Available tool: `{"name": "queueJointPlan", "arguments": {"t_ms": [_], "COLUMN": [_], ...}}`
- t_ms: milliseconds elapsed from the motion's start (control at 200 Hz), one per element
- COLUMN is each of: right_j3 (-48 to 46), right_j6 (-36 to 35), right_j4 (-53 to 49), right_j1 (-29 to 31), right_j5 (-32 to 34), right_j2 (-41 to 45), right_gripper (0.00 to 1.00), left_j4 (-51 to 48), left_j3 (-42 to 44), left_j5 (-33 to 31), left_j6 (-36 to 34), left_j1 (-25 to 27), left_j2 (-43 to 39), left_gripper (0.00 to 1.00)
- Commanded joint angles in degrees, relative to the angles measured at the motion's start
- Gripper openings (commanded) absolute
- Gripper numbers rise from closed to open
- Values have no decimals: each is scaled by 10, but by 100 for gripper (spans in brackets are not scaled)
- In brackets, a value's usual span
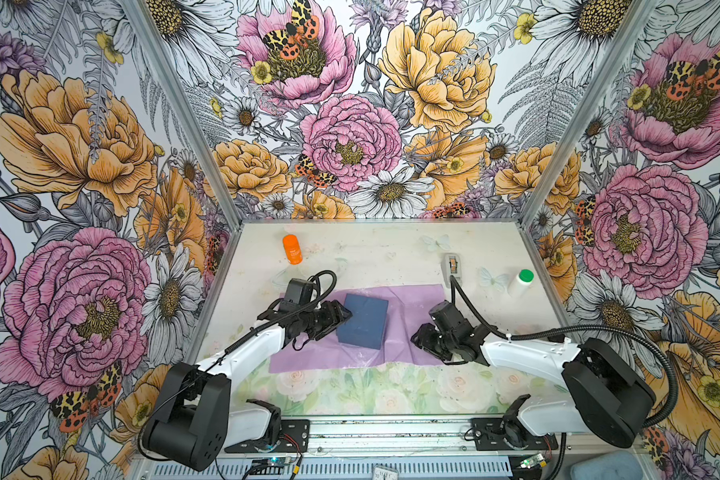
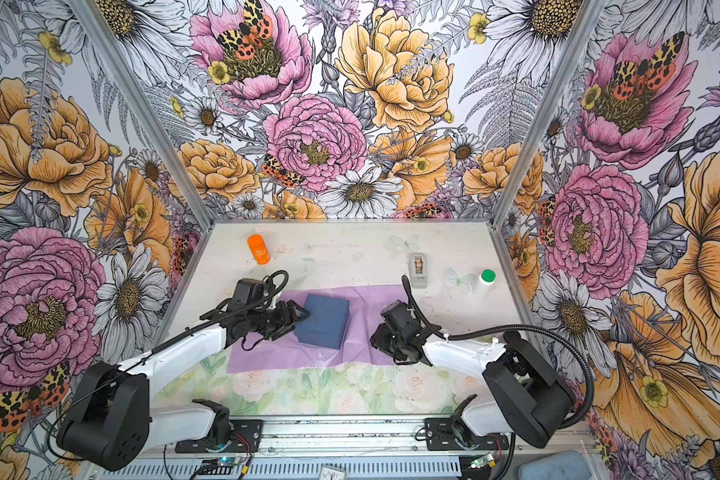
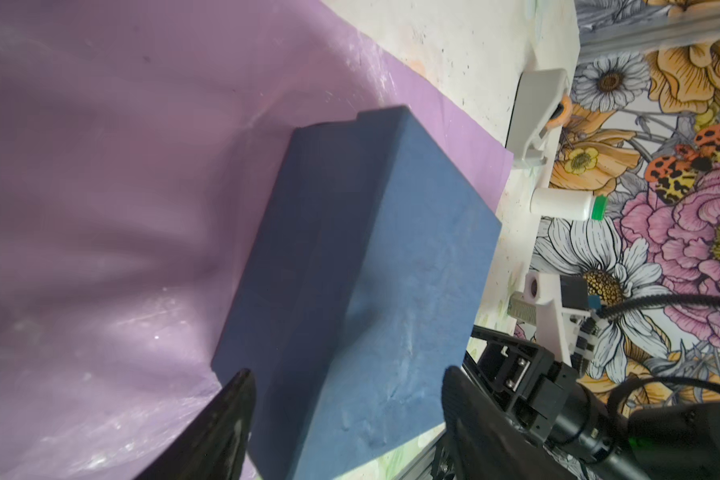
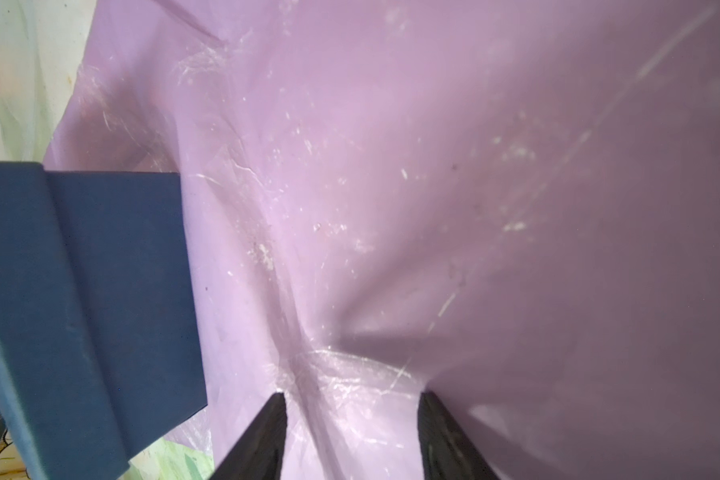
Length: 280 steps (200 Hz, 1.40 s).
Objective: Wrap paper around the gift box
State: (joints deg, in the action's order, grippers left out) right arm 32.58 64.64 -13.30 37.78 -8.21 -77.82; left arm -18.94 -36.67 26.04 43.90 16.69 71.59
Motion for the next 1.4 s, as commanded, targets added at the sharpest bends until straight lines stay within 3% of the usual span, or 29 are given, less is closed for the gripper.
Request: {"name": "queueJointPlan", "arguments": {"t_ms": [0, 165, 450, 675, 881, 1011, 1151, 1241, 1396], "right_j3": [45, 112, 245, 295, 309, 319, 309, 316, 407], "right_j6": [-37, -70, -133, -149, -165, -178, -191, -200, -221], "right_j4": [-67, -78, -78, -78, -78, -78, -79, -95, -214], "right_j1": [1, 11, 19, 18, 9, 0, 6, 35, 108], "right_j5": [21, 0, -54, -93, -95, -97, -61, -8, 100], "right_j2": [38, 33, -106, -187, -210, -218, -156, -109, -135], "right_gripper": [68, 82, 82, 69, 49, 45, 55, 67, 86], "left_j4": [-12, -16, -13, -14, -14, -9, -3, 0, 2], "left_j3": [16, 37, 73, 83, 88, 94, 101, 105, 110], "left_j5": [-40, -45, -72, -81, -90, -93, -95, -95, -93], "left_j6": [7, -6, -17, -22, -27, -29, -29, -28, -30], "left_j1": [-40, -82, -97, -103, -104, -106, -108, -107, -110], "left_j2": [-29, -24, 15, 26, 37, 47, 54, 54, 52], "left_gripper": [63, 45, 34, 32, 30, 29, 29, 29, 29]}}
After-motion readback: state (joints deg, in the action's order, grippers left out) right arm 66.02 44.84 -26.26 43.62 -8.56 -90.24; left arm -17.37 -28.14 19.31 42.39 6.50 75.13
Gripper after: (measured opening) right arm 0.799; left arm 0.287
